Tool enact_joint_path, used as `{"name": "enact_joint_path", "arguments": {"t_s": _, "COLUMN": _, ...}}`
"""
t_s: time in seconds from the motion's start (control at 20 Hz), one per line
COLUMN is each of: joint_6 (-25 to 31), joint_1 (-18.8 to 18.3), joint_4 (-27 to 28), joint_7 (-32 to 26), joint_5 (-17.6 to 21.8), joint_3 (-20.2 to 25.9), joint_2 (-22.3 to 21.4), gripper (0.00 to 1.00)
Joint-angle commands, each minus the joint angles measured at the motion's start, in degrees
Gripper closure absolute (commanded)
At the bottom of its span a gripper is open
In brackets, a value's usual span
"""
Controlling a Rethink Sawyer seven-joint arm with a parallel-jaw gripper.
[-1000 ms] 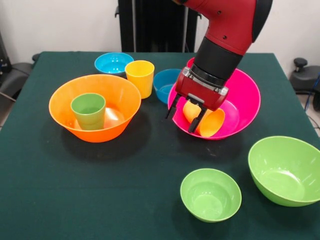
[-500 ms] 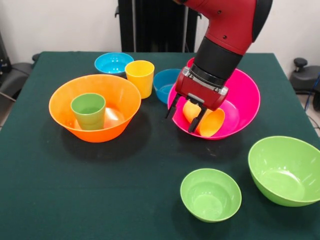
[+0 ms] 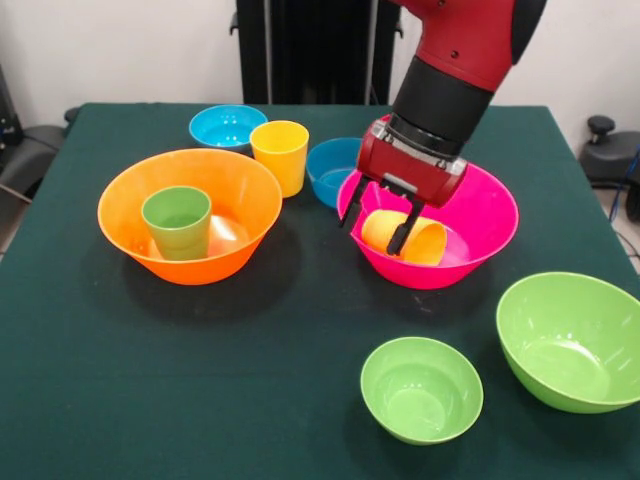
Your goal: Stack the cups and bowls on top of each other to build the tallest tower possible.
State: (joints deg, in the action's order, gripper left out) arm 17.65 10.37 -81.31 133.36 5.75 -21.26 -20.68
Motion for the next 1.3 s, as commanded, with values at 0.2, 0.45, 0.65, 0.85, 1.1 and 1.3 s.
{"name": "enact_joint_path", "arguments": {"t_s": 0.2, "joint_6": 6.9, "joint_1": -8.6, "joint_4": -8.3, "joint_7": -14.9, "joint_5": 8.1, "joint_3": 16.6, "joint_2": -9.8, "gripper": 0.00}}
{"name": "enact_joint_path", "arguments": {"t_s": 0.45, "joint_6": 6.8, "joint_1": -10.4, "joint_4": -8.8, "joint_7": -14.5, "joint_5": 11.4, "joint_3": 18.8, "joint_2": -10.4, "gripper": 0.00}}
{"name": "enact_joint_path", "arguments": {"t_s": 0.65, "joint_6": 6.6, "joint_1": -10.8, "joint_4": -9.1, "joint_7": -12.4, "joint_5": 13.1, "joint_3": 19.4, "joint_2": -10.7, "gripper": 0.00}}
{"name": "enact_joint_path", "arguments": {"t_s": 0.85, "joint_6": 5.8, "joint_1": -10.0, "joint_4": -9.2, "joint_7": -7.1, "joint_5": 12.2, "joint_3": 18.6, "joint_2": -10.4, "gripper": 0.00}}
{"name": "enact_joint_path", "arguments": {"t_s": 1.1, "joint_6": 4.1, "joint_1": -5.3, "joint_4": -11.1, "joint_7": 8.3, "joint_5": 5.3, "joint_3": 12.6, "joint_2": -9.5, "gripper": 0.00}}
{"name": "enact_joint_path", "arguments": {"t_s": 1.3, "joint_6": 4.1, "joint_1": -2.8, "joint_4": -11.3, "joint_7": 12.7, "joint_5": 1.7, "joint_3": 9.2, "joint_2": -9.1, "gripper": 0.00}}
